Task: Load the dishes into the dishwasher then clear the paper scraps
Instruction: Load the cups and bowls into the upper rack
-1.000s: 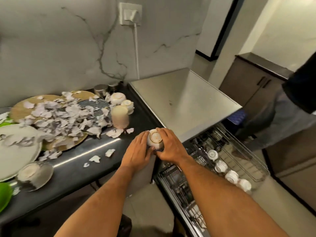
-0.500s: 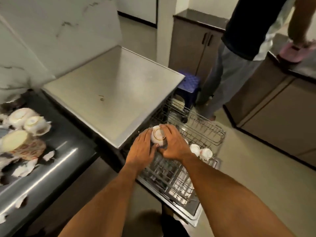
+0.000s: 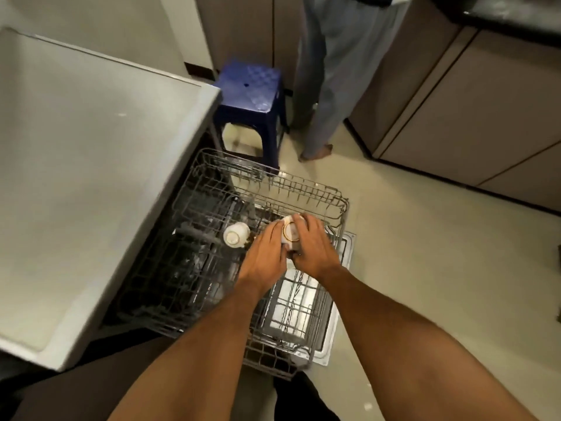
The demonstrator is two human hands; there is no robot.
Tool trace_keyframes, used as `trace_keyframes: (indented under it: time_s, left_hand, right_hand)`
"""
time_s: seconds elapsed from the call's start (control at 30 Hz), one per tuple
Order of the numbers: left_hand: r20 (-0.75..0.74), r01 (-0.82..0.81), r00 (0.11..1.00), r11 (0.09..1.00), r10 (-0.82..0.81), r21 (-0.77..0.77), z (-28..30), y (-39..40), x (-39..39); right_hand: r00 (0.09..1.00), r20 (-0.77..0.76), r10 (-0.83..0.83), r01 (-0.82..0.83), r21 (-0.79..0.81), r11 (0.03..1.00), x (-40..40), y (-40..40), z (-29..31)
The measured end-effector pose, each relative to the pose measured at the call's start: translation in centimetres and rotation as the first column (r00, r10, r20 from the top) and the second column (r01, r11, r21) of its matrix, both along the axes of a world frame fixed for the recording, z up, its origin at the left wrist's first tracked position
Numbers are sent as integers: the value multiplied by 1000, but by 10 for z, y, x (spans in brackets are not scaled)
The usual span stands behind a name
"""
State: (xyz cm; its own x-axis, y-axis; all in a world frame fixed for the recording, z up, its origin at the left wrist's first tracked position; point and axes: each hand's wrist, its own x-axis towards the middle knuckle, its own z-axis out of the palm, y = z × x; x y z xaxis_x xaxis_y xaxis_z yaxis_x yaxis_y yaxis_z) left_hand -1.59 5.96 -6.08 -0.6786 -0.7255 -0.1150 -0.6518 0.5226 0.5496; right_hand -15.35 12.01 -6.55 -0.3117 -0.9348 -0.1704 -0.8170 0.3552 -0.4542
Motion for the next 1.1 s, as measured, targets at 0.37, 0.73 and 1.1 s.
trace_keyframes:
  time_s: [0.37,0.73,1.1]
  left_hand:
    - [110,6,994,992,-20,125,-75,-28,-77]
    - [154,95,980,976,-127,197,-125,-35,-108]
    - [153,100,980,979,-128,179,-130,-35,-111]
  right_hand:
    - [986,-17,-164,164,189,968,-63,-30,-71]
    - [984,-114,-140,166,264,950,-86,-46,-119]
    - [989,-45,-141,148,314,938,-86,-45,-123]
